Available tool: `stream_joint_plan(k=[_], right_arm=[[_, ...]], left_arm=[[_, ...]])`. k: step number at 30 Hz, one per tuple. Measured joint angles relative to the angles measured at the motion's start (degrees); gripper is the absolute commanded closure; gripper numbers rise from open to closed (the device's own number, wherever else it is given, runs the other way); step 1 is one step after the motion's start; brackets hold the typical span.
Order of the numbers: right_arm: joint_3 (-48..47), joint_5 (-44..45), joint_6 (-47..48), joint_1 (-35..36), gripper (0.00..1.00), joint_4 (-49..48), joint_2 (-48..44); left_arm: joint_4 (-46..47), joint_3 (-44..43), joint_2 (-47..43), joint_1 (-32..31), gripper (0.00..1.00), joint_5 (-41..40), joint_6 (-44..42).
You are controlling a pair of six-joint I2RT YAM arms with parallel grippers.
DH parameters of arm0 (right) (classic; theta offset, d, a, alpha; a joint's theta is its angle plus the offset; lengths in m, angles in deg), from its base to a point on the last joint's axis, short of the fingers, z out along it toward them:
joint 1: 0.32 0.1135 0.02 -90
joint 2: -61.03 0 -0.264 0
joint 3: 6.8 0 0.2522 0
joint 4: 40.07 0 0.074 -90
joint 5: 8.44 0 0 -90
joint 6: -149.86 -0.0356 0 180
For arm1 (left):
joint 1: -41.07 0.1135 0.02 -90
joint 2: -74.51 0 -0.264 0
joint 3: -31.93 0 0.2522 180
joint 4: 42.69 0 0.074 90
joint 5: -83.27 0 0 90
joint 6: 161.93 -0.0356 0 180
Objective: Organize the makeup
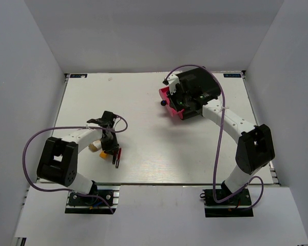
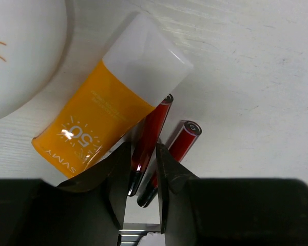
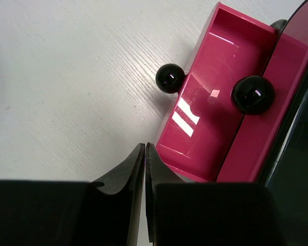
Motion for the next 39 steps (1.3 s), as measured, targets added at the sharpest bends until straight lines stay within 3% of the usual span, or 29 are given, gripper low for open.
stream_joint_plan(k=[7,12,15,21,23,25,26,29,34,39], right_arm=[[0.0,0.0,0.0,0.0,0.91,0.0,0.0],[0.0,0.0,0.0,0.0,0.89,0.0,0.0],[0.1,-0.1,0.0,0.0,0.86,0.0,0.0],[1.4,-1.8,0.0,-0.2,0.58,0.2,-1.0],[1.9,-2.6,0.2,-0.4,0.56,0.2,-1.6],[2.3,-3.1,0.4,-0.4,0.63,0.3,-2.3],[2.5,-3.3,0.6,-0.5,0.82,0.2,-2.6],[3.0,-4.5,0.7,-0.8,1.00,0.2,-3.5],[5.6,-6.2,0.1,-1.3,1.00,0.0,-6.0],[8.4,-6.0,-0.3,-1.6,1.00,0.0,-9.6]], left_arm=[[-0.2,-0.5,1.0,-2.3,0.64,-3.4,0.3],[-1.0,-1.8,2.4,-3.9,0.89,-5.2,0.6],[-1.2,-2.1,2.4,-4.7,0.94,-6.1,0.8],[-3.3,-5.2,0.9,-5.5,0.97,-6.1,1.4],[-3.1,-8.5,-0.6,-5.5,0.97,-4.7,1.6],[-2.1,-12.1,-2.3,-5.5,0.97,-2.4,1.8],[-1.1,-13.6,-2.9,-5.6,0.98,-0.9,1.9],[3.6,-17.7,-3.6,-5.6,0.98,4.2,2.8],[15.7,-22.2,-0.6,-5.6,0.99,12.7,6.6],[29.3,-30.5,11.0,-5.6,1.00,20.2,12.3]])
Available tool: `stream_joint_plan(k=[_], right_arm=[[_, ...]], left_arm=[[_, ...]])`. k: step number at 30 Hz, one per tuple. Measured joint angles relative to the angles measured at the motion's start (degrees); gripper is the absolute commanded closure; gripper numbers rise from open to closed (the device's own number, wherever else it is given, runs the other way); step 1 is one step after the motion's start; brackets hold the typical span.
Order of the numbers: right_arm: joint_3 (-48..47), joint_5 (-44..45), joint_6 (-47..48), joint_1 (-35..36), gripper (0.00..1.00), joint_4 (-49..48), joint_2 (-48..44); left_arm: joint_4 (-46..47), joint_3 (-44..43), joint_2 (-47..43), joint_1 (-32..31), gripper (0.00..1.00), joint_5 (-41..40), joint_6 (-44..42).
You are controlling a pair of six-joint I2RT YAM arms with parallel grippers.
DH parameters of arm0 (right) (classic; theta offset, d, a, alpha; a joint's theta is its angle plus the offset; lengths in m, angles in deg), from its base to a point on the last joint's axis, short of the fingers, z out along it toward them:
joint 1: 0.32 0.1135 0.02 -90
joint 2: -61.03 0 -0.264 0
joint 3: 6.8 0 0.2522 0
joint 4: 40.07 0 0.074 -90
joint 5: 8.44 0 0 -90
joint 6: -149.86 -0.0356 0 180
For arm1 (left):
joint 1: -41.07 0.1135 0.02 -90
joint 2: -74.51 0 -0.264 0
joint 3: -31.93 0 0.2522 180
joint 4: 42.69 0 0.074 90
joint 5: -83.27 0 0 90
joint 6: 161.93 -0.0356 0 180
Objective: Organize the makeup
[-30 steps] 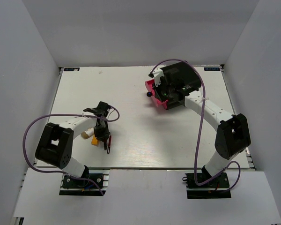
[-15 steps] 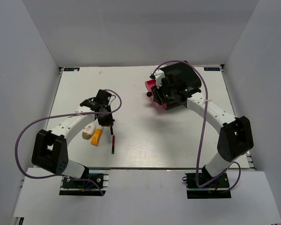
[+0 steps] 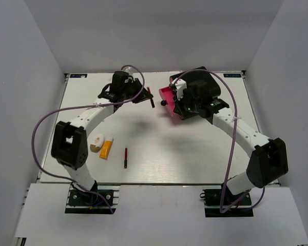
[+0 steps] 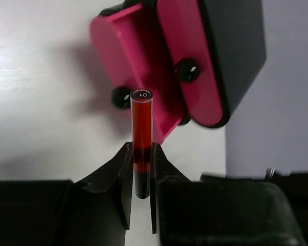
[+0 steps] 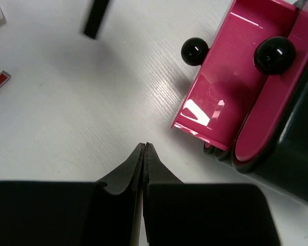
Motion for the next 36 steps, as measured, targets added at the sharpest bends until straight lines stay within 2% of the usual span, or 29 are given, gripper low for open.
stream_joint_plan(k=[6,14,20,23,27,31,34,36], right_arm=[[3.5,1.0,0.1,-0.4,1.00,-0.3,-4.6],[4.3,2.2,0.1,-1.6,1.00,-0.5,-5.8],[4.4,2.4,0.1,-2.0,1.00,-0.5,-5.8],[4.4,2.4,0.1,-2.2,1.00,-0.5,-5.8],[4.4,2.4,0.1,-2.2,1.00,-0.5,-5.8],[4.4,2.4,0.2,-2.2,1.00,-0.5,-5.8],[4.4,2.4,0.4,-2.2,1.00,-0.5,-5.8],[4.4,2.1,0.6,-2.2,0.96,-0.4,-5.8]], left_arm=[[10.1,-9.4,13.8,-0.9,0.98,4.1,5.9],[13.9,-17.9,22.4,-4.1,0.95,3.8,10.5],[11.7,-21.7,25.6,-6.1,0.78,1.1,12.3],[9.5,-22.6,25.7,-6.4,0.76,-0.6,12.3],[7.3,-22.9,25.7,-6.7,0.58,-2.2,12.0],[6.0,-23.3,25.8,-6.9,0.47,-2.8,12.1],[5.6,-23.5,25.9,-7.0,0.42,-2.8,12.1],[5.2,-23.8,25.9,-7.1,0.42,-2.8,12.1]])
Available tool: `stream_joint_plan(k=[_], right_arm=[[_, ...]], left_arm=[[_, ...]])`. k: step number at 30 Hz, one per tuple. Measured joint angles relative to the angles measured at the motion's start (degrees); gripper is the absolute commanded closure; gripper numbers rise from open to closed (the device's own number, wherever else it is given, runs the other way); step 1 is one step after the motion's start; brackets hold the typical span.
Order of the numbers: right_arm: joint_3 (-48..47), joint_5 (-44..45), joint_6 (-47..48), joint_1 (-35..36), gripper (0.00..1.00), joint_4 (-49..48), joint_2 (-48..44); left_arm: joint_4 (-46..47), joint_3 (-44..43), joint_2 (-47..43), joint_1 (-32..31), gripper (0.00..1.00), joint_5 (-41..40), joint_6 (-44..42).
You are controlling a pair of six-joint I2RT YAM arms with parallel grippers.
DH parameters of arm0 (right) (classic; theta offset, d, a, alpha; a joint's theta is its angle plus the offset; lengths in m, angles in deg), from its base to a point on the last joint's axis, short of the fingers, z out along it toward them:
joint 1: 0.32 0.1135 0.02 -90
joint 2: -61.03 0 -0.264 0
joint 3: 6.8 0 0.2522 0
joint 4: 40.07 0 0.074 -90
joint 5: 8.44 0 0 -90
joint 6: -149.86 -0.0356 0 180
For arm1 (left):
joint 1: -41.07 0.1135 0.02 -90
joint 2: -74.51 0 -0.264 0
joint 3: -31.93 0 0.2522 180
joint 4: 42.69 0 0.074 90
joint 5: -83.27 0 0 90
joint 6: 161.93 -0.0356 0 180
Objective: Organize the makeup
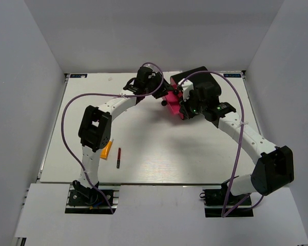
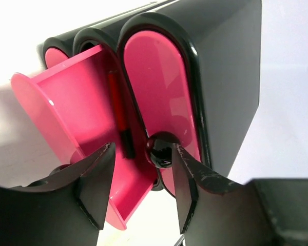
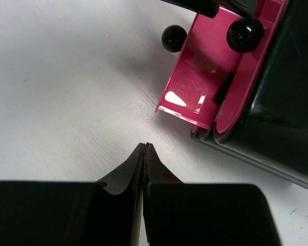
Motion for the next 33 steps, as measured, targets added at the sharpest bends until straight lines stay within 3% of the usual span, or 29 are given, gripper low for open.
stream_joint_plan(k=[3,5,6,7,8,9,10,11,14,15,16,20,22,28,33], right_arm=[[0.0,-1.1,0.6,0.0,0.89,0.0,0.0],[0.0,-2.9,1.2,0.0,0.80,0.3,0.0],[0.0,-3.8,1.6,0.0,0.69,0.4,0.0],[0.0,-4.9,2.1,0.0,0.62,0.6,0.0],[0.0,-6.0,2.5,0.0,0.51,0.7,0.0],[0.0,-7.4,3.2,0.0,0.33,0.9,0.0],[0.0,-8.7,3.5,0.0,0.31,1.1,0.1],[0.0,-9.9,4.2,0.0,0.40,1.3,0.2],[-0.4,-13.5,6.0,0.1,0.95,2.1,1.5],[-0.6,-14.7,5.8,0.2,1.00,2.6,2.3],[-0.8,-15.9,5.3,0.2,1.00,3.1,3.0],[-0.9,-18.0,5.4,0.4,0.99,3.7,5.2],[-1.0,-18.6,5.4,0.5,0.93,3.9,5.8],[-1.5,-20.1,5.5,0.7,0.89,4.0,6.8],[-1.5,-20.8,5.5,0.8,0.87,4.0,7.2]], left_arm=[[-1.0,-1.2,0.0,-0.1,0.42,0.0,-0.1],[-2.3,-3.2,0.0,-0.2,0.46,-0.1,-0.9],[-2.8,-4.4,0.0,0.0,0.50,-0.2,-1.5],[-3.5,-5.3,-0.2,0.1,0.66,-0.6,-2.6],[-4.4,-5.7,-0.9,0.2,0.74,-1.0,-3.4],[-5.9,-5.5,-2.2,0.3,0.82,-1.9,-5.2],[-7.6,-4.6,-4.1,0.4,0.96,-2.8,-7.0],[-9.4,-3.0,-6.5,0.6,1.00,-3.9,-8.7],[-17.1,4.0,-16.9,0.9,1.00,-8.5,-13.9],[-19.6,7.0,-20.9,1.0,1.00,-10.2,-15.3],[-22.3,10.7,-25.6,1.2,0.92,-12.5,-16.5],[-32.1,23.1,-39.1,1.6,0.79,-18.6,-18.4],[-37.6,30.2,-43.5,1.7,0.72,-20.9,-18.3],[-47.7,48.0,-45.4,1.9,0.59,-22.7,-16.7],[-50.7,49.7,-44.4,1.9,0.50,-24.7,-16.7]])
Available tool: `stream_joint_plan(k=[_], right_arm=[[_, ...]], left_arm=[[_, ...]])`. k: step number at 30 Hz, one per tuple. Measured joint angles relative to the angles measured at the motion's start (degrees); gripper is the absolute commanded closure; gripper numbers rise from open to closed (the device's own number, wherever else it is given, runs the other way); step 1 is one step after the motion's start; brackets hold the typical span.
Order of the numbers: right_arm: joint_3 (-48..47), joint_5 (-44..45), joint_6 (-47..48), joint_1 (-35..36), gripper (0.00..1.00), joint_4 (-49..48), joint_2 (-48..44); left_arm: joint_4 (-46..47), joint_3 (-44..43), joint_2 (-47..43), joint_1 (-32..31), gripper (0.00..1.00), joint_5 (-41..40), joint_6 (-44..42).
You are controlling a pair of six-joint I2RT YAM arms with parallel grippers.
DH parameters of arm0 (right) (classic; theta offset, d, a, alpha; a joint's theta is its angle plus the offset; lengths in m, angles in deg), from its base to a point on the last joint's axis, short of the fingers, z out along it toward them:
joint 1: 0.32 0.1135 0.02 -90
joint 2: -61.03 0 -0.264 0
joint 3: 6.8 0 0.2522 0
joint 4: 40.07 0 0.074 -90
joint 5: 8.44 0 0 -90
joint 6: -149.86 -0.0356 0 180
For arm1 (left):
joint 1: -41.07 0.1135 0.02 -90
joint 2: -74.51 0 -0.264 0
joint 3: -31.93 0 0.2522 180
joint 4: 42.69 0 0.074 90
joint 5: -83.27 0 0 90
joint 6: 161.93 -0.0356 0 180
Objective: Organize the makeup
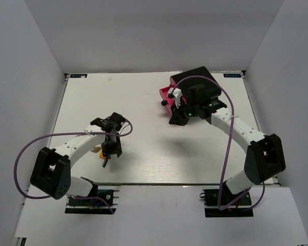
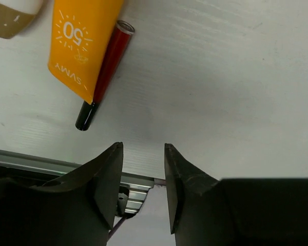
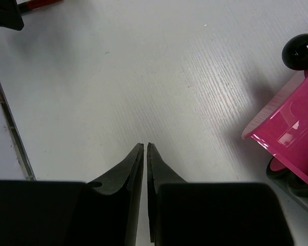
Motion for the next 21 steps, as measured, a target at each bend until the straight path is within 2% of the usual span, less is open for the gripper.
stream_joint_plan(k=[4,21], right_arm=[[0.0,0.0,0.0,0.0,0.87,0.0,0.0],[0.0,0.4,-0.1,0.0,0.87,-0.1,0.0]], left_arm=[[-0.2,-0.9,1.9,0.0,0.44,-1.9,-0.7],[-1.0,-6.0,13.6,1.7,0.40,-5.8,-5.2]])
